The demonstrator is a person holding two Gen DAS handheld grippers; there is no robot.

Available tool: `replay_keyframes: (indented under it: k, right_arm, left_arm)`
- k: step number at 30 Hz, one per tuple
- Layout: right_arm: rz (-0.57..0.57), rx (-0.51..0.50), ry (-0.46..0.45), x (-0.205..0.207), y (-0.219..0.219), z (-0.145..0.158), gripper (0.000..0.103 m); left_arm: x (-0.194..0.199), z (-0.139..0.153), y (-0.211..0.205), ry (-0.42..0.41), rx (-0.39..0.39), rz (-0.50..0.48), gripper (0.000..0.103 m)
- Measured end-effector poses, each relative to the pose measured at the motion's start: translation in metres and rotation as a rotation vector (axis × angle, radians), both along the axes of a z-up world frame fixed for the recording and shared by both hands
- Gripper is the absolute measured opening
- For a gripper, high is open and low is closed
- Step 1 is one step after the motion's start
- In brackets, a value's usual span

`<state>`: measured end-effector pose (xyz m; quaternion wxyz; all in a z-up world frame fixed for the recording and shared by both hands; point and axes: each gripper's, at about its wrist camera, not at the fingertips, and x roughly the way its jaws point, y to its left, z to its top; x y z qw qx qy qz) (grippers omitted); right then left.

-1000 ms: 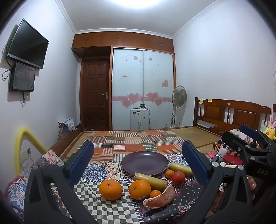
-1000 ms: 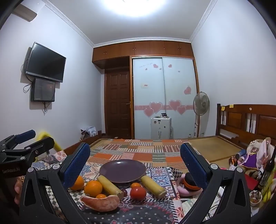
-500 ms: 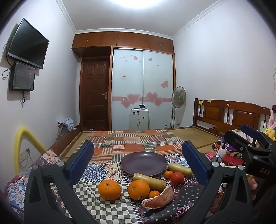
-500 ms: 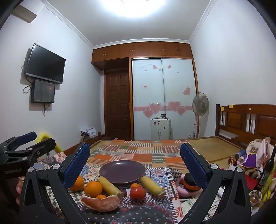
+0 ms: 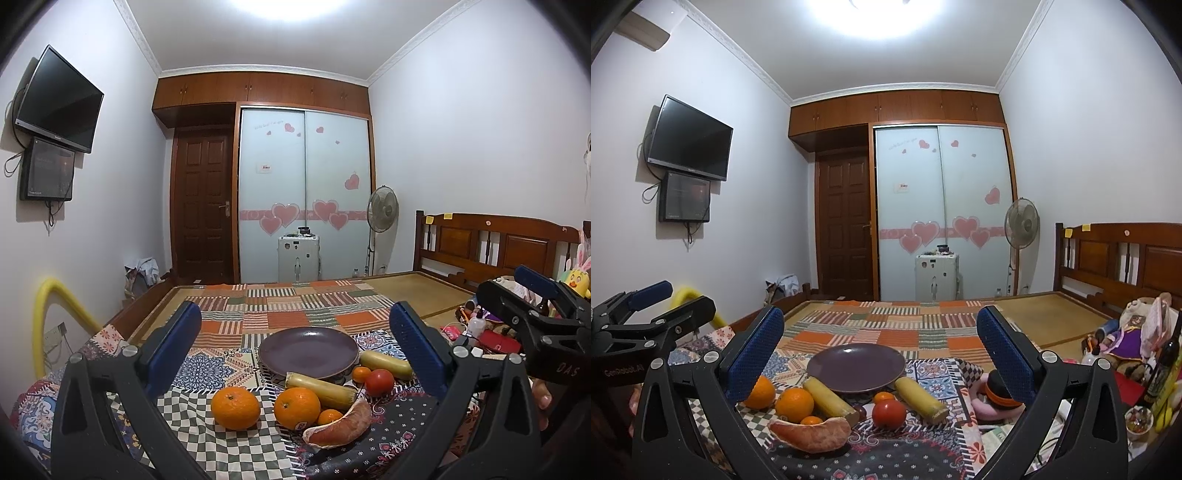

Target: Organize fruits

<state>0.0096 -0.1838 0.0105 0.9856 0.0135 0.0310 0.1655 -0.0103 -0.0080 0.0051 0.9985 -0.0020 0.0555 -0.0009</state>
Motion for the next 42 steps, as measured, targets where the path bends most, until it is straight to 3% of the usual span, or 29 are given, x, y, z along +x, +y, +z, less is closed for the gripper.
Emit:
replay_keyframes:
  k: [42]
  right_arm:
    - [0.016, 0.016, 0.025, 0.004, 0.004, -0.004, 0.103]
  left_arm:
    - [0.003, -0.007, 0.007, 0.007, -0.022, 0.006, 0.103]
